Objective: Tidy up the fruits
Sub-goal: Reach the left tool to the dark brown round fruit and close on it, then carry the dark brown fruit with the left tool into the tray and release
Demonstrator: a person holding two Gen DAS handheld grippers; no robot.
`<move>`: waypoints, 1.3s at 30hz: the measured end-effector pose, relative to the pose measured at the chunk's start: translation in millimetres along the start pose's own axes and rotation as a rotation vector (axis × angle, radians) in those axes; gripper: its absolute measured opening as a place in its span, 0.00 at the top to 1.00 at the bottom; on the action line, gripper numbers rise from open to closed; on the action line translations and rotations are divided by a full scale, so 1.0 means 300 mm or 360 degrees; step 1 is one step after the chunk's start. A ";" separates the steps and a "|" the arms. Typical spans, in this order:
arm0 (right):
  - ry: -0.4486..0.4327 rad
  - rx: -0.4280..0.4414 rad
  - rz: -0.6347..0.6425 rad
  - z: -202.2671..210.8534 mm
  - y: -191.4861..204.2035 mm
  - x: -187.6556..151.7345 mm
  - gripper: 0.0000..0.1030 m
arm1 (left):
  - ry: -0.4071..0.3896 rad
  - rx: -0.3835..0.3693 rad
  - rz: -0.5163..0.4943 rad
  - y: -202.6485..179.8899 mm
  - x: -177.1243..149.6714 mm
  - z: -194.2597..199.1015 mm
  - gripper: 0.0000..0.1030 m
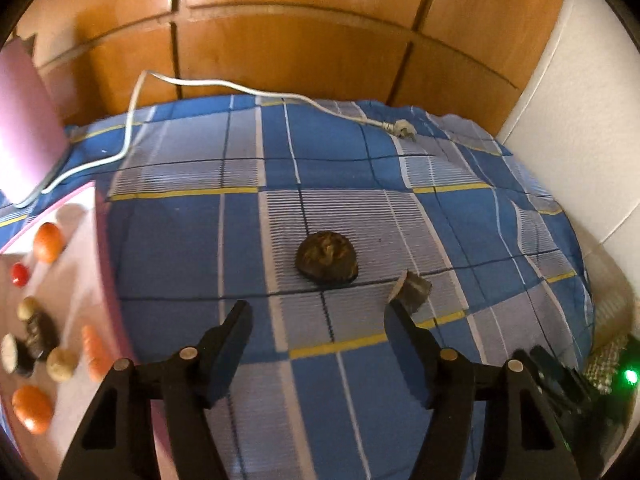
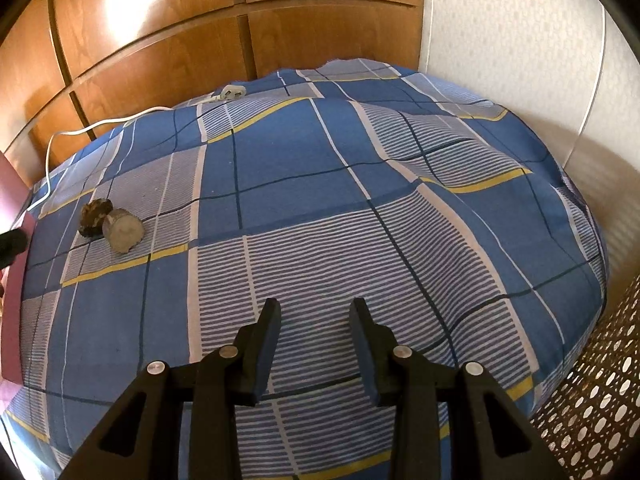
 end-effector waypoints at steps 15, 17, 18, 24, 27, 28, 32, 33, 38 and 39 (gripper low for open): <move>-0.0006 0.0005 0.0031 0.000 0.009 -0.003 0.60 | 0.0149 0.0097 0.0011 0.048 0.081 -0.247 0.34; -0.0008 0.0006 0.0033 0.000 0.010 -0.004 0.59 | 0.0116 0.0085 -0.0028 0.041 0.082 -0.239 0.50; -0.0009 0.0006 0.0033 -0.001 0.010 -0.004 0.59 | 0.0110 0.0077 -0.0038 0.040 0.079 -0.233 0.50; -0.0014 0.0004 0.0035 -0.002 0.011 -0.003 0.59 | 0.0066 0.0022 -0.0005 0.040 0.030 -0.150 0.51; -0.0011 -0.0002 0.0036 -0.003 0.013 -0.001 0.59 | 0.0030 0.0010 0.0025 0.035 0.005 -0.094 0.51; -0.0012 -0.0004 0.0039 -0.003 0.014 -0.002 0.59 | 0.0006 0.0012 0.0031 0.037 -0.006 -0.066 0.51; -0.0011 -0.0004 0.0056 -0.004 0.022 -0.002 0.52 | -0.0067 0.0019 0.0036 0.040 -0.037 0.021 0.51; -0.0009 0.0001 0.0055 -0.004 0.025 -0.002 0.51 | -0.0086 0.0019 0.0034 0.043 -0.048 0.044 0.51; -0.0015 -0.0019 0.0071 -0.004 0.034 -0.003 0.49 | -0.0167 0.0025 0.0054 0.066 -0.091 0.152 0.51; -0.0015 -0.0019 0.0072 -0.005 0.034 -0.003 0.49 | -0.0188 0.0029 0.0066 0.074 -0.100 0.176 0.51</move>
Point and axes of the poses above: each gripper's, at about its wrist camera, not at the fingertips, and z roughly against the way its jaws point, y to its left, x to its top, the point moved 6 cm from there along -z, roughly the way its jaws point, and after that the axes turned 8 degrees about -x, right-handed, at the moved point
